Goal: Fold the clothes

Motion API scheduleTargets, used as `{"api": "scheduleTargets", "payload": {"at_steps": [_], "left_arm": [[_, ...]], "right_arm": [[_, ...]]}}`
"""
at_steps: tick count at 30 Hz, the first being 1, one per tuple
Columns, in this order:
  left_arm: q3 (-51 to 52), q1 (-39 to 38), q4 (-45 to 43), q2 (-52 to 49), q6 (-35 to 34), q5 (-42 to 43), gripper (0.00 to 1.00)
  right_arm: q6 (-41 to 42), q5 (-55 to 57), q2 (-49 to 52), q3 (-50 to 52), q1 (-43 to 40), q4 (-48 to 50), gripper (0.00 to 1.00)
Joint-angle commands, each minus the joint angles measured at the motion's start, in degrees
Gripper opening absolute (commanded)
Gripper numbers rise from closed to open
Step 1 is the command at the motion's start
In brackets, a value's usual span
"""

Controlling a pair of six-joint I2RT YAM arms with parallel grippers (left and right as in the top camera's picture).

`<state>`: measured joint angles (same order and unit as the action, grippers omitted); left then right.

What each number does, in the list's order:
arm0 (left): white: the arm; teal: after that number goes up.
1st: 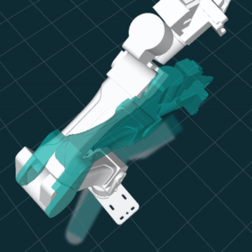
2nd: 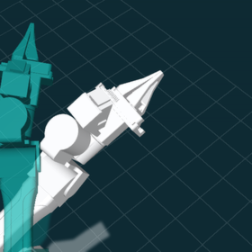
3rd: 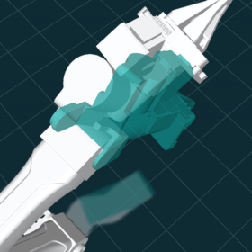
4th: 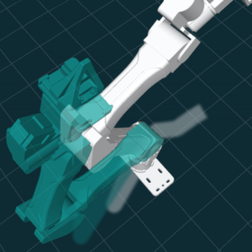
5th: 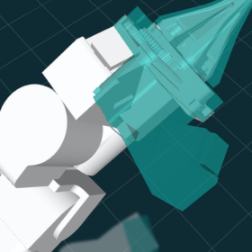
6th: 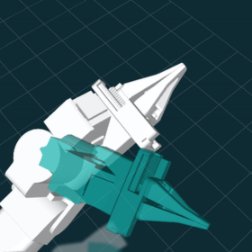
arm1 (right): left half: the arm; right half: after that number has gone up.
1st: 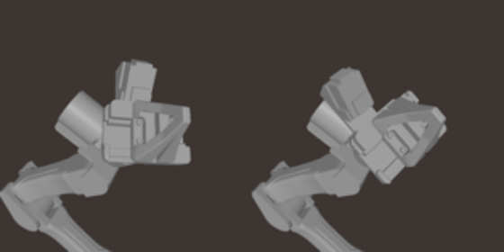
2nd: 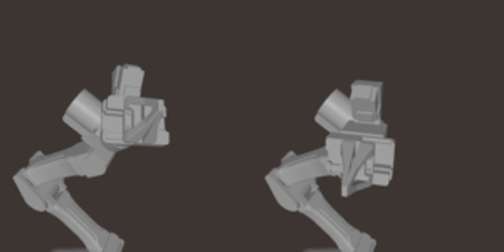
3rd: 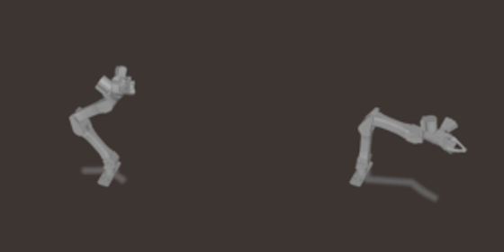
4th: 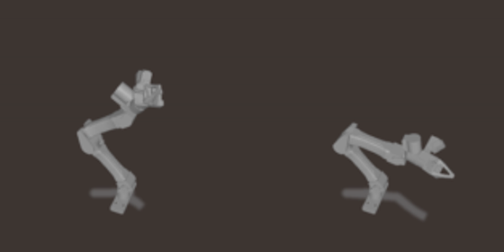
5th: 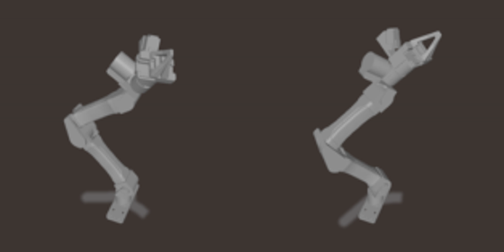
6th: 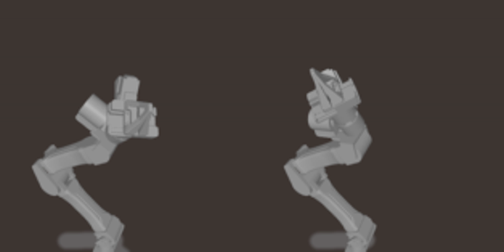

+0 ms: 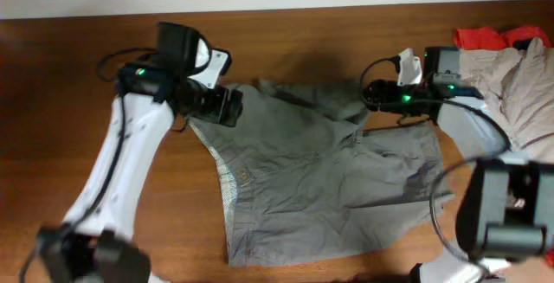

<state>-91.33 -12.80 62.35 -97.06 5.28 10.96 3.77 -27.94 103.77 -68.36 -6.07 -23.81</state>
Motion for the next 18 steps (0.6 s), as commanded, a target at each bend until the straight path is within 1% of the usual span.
{"api": "scheduleTargets", "payload": {"at_steps": [1,2,3,8,12,14,16,17,18], "left_arm": [[1.7,-0.2,0.4,-6.5,-2.7,1.9,0.91],[1.9,-0.2,0.5,-7.9,-2.7,2.3,0.89],[2.3,-0.2,0.5,-9.3,-2.7,2.8,0.84],[3.0,-0.2,0.5,-15.1,-2.7,4.3,0.75],[3.0,-0.2,-0.2,-18.6,-2.7,4.3,0.72],[3.0,-0.2,-0.3,-20.0,-2.7,4.3,0.71],[3.0,-0.2,-0.4,-21.4,-2.7,4.3,0.70],[3.0,-0.2,-0.5,-22.2,-2.7,4.3,0.69],[3.0,-0.2,-0.6,-22.6,-2.7,4.3,0.68]], "right_arm": [[-1.6,-3.1,4.4,-0.2,0.4,5.4,0.80],[-1.6,-3.1,5.1,-0.2,0.4,6.7,0.80],[-1.6,-3.1,6.1,-0.2,0.4,8.7,0.79],[-0.1,-3.2,10.7,-0.2,0.6,15.7,0.76],[0.1,-3.2,14.4,-0.2,2.2,19.8,0.73],[0.1,-3.1,15.8,-0.2,3.3,21.4,0.69],[0.1,-2.6,16.6,-0.2,4.3,22.4,0.57],[0.1,-1.8,16.6,-0.2,4.6,22.7,0.44],[0.1,-1.1,16.5,-0.3,4.6,22.8,0.37]]}}
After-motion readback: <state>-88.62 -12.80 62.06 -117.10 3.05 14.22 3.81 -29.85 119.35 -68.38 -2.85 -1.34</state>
